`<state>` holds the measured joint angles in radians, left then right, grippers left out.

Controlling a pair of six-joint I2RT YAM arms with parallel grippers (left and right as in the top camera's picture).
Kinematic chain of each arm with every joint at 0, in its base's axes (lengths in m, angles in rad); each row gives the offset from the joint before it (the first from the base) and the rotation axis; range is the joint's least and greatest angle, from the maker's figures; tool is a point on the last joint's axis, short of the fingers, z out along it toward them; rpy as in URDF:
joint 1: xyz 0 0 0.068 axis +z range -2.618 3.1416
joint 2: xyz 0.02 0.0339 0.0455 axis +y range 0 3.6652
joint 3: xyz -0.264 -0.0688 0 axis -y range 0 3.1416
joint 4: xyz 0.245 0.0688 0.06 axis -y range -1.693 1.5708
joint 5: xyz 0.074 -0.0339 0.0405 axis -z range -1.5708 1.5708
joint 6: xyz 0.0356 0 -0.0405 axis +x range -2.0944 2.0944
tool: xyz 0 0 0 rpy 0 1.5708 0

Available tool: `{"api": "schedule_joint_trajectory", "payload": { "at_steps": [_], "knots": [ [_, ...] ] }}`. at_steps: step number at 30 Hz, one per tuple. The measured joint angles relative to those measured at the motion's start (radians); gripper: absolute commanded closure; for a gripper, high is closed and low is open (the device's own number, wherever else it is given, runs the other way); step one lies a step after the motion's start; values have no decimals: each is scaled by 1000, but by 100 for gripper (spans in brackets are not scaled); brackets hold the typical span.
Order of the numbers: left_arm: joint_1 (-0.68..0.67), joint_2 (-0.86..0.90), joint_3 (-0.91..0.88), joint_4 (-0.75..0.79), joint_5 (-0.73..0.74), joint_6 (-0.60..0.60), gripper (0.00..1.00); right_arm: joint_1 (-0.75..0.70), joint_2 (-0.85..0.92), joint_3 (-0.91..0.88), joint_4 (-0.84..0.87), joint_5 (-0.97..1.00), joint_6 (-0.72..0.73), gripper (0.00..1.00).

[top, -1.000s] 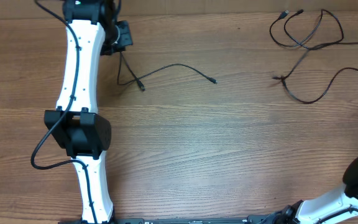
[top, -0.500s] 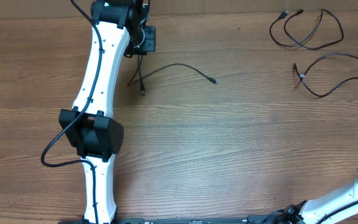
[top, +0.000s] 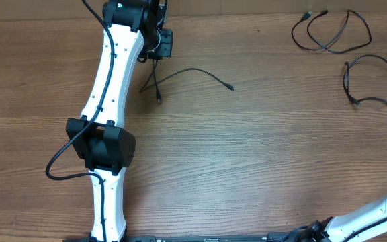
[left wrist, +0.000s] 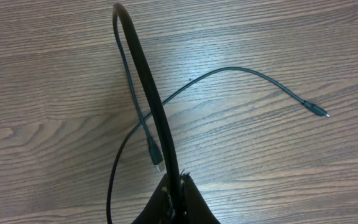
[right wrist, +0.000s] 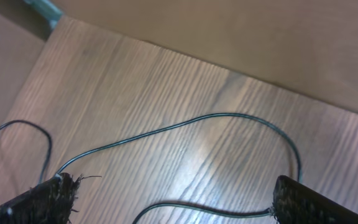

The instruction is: Untangle cables

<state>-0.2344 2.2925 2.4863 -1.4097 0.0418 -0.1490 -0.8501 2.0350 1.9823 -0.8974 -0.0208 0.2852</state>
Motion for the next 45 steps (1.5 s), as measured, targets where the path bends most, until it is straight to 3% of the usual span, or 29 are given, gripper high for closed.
{"api": "schedule_joint_trajectory", "payload": {
  "at_steps": [4,10,17,26,34,38,45],
  "knots": [
    [0,0,0,0,0,0,96,0,0,0,-14,-85,-7,0],
    [0,0,0,8,1,0,96,9,0,0,-16,-348,-127,0],
    [0,0,0,31,102,54,96,125,0,0,-47,-570,-247,0],
    [-1,0,0,44,422,439,96,367,0,0,-73,-772,-356,0],
    [-2,0,0,-2,719,817,96,590,0,0,-170,-858,-606,0],
    [-2,0,0,-60,797,945,96,696,0,0,-203,-868,-761,0],
    [-2,0,0,-218,810,1149,96,813,0,0,-218,-874,-964,0]
  ]
}}
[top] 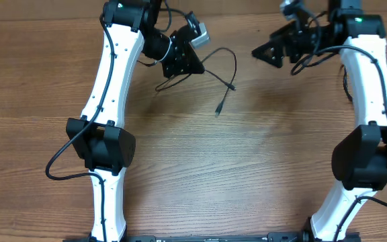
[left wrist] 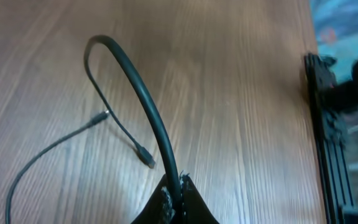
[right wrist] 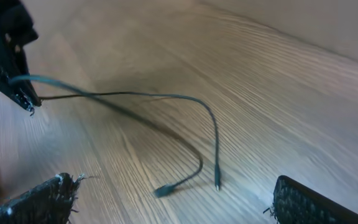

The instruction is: Untangle cables

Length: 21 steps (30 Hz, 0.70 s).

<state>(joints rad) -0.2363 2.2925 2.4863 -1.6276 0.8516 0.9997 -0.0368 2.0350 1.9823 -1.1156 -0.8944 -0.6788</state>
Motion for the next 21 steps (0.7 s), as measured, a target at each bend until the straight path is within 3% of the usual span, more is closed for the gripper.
{"api": "schedule_joint_trajectory", "payload": {
  "at_steps": [16,21],
  "knots": [
    [0,0,0,-49,-109,138,96,173,0,0,-101,-103,-330,0],
    [0,0,0,-48,-81,203,96,217,0,0,-103,-108,-356,14]
  ]
}}
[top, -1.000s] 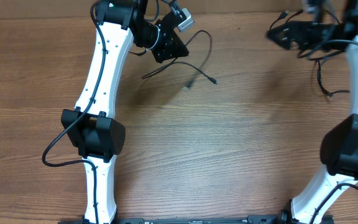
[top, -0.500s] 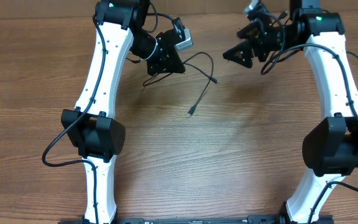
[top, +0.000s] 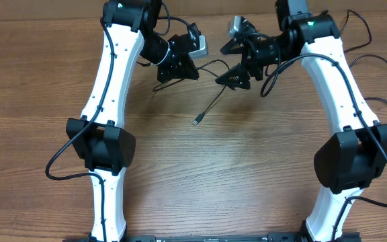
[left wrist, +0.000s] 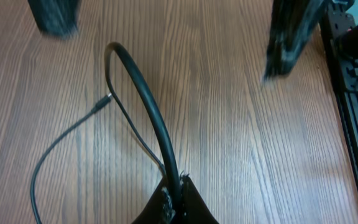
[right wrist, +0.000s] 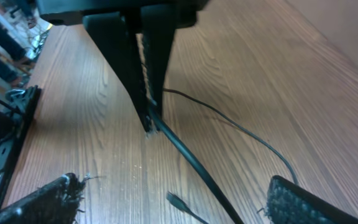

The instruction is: Untangle cables

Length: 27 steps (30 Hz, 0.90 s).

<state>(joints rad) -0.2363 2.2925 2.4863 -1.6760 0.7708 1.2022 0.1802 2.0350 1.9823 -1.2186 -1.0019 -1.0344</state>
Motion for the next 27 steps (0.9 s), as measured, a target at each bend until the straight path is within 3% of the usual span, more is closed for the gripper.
{"api": "schedule_joint_trajectory", "payload": {
  "at_steps": [2,8,9,13,17,18,22,23,25,27],
  "knots": [
    [0,0,0,1,10,15,96,10,0,0,-5,-5,-6,24],
    [0,0,0,39,51,40,96,19,0,0,-12,-8,-15,40],
    [0,0,0,41,58,45,96,20,0,0,-11,-9,-13,45],
    [-10,0,0,48,68,59,96,27,0,0,-12,-12,-17,84],
    [-19,0,0,49,68,63,92,30,0,0,-13,-11,-14,96],
    [-19,0,0,49,68,64,81,30,0,0,-13,-12,-13,96],
    [-19,0,0,50,72,61,58,30,0,0,-12,-11,-11,96],
    [-19,0,0,49,72,50,49,30,0,0,-12,-12,-5,96],
    [-18,0,0,50,76,37,17,28,0,0,-12,-12,2,96],
    [-16,0,0,51,83,21,3,23,0,0,-10,-12,24,96]
  ]
}}
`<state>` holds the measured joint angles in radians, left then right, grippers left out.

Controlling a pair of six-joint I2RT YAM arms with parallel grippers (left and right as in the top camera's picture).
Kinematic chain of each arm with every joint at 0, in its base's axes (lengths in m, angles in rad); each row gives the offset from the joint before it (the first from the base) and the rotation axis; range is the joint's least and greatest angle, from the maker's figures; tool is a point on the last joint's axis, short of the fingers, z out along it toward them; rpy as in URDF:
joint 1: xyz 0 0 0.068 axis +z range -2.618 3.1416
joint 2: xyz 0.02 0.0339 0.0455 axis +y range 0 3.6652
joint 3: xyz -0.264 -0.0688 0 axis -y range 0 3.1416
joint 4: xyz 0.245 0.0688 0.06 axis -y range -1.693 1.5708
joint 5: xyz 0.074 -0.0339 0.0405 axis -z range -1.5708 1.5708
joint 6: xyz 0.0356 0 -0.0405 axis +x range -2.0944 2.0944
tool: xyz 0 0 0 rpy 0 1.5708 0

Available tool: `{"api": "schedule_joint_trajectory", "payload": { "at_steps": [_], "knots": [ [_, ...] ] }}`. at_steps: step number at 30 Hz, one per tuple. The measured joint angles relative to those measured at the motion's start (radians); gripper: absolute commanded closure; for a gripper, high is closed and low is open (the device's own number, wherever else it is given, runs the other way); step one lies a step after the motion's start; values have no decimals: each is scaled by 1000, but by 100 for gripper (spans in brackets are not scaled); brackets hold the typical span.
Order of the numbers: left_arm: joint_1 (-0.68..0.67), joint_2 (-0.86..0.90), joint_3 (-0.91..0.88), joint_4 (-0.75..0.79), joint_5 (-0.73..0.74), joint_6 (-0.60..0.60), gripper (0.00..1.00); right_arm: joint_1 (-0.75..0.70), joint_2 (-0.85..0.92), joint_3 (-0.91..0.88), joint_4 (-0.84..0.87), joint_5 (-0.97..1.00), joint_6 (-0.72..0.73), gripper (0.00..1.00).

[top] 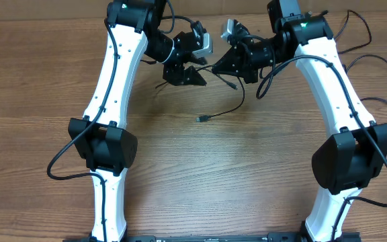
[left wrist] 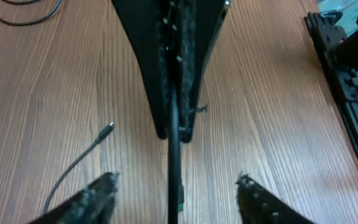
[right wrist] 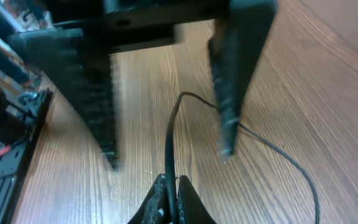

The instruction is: Untangle cables

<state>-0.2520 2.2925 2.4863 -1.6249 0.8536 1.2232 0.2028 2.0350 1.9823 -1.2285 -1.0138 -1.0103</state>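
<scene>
A thin black cable point(top: 224, 109) hangs over the table's far middle, one plug point(top: 200, 119) resting on the wood. My right gripper point(top: 216, 67) is shut on the cable point(right wrist: 169, 143), which rises straight out of its closed tips point(right wrist: 169, 185). Facing it tip to tip, my left gripper point(top: 200, 64) is open. In the left wrist view the cable point(left wrist: 174, 155) runs untouched down the gap between the spread fingers point(left wrist: 104, 186), and the right gripper's closed fingers point(left wrist: 176, 68) hold it from above. A loose cable end point(left wrist: 107, 129) lies on the table.
Two more black cables lie at the table's far right: a looped one point(top: 331, 32) and a longer one point(top: 376, 79) trailing toward the right edge. Both white arms arch over the table's middle. A black frame rail point(left wrist: 340, 74) borders the table.
My right gripper, which stood open around the cable, is now shut on it. My left gripper, which was shut on the cable, is now open with the cable loose between its fingers.
First my left gripper was shut on the cable low at the far left, the right arm away. Then the cable hung lifted and the right gripper was open nearby. Then its open fingers flanked the cable. Now the right holds it and the left is open.
</scene>
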Motion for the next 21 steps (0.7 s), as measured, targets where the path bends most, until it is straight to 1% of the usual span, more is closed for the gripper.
{"api": "schedule_joint_trajectory", "payload": {
  "at_steps": [1,4,7,8,12,13,17,21],
  "knots": [
    [4,0,0,2,6,-13,0,-5,0,0,6,0,18,96],
    [20,0,0,10,36,-68,0,-46,0,0,19,-1,124,96],
    [48,0,0,57,65,-132,0,-92,0,0,31,-4,235,96],
    [58,0,0,78,72,-161,0,-108,0,0,32,-4,272,96],
    [109,0,0,157,83,-332,0,-211,-3,0,32,-2,493,96],
    [116,0,0,163,82,-353,1,-236,-7,0,33,-1,530,96],
    [125,0,0,205,53,-446,0,-296,-52,0,38,1,597,96],
    [123,0,0,231,6,-528,0,-323,-142,0,99,35,683,97]
  ]
}}
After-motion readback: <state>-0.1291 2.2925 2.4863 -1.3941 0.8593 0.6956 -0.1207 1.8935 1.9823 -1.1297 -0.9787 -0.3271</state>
